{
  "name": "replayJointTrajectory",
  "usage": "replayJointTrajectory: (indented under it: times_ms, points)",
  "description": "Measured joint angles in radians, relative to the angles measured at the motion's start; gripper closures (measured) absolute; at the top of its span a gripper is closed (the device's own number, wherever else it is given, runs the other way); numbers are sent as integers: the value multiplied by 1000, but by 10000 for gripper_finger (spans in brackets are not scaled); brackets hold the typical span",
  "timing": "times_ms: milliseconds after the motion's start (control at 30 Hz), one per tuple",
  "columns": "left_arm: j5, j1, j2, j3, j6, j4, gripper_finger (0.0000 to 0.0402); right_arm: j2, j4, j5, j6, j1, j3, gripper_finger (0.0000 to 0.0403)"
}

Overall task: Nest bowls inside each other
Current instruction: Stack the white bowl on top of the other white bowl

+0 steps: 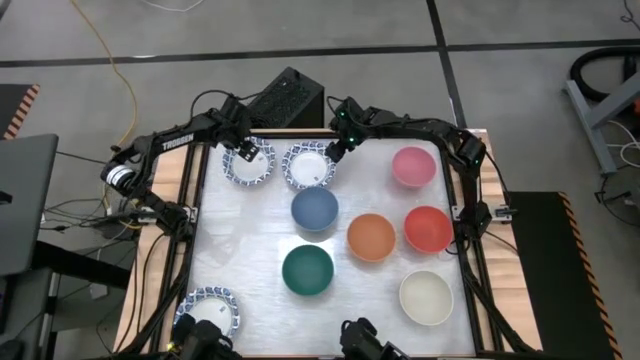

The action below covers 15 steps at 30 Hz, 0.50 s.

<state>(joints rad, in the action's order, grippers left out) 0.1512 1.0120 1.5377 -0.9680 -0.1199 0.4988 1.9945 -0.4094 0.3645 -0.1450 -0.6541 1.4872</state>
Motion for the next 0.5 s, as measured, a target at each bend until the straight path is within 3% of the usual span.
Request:
replayJointTrajectory:
  times_ms: [200, 500]
  points:
    - [-102, 63, 3, 0, 0, 0, 154, 0, -2, 2, 22, 15, 0, 179]
    - [-95, 89, 3, 0, -8, 1, 154, 0, -5, 3, 26, 33, 0, 179]
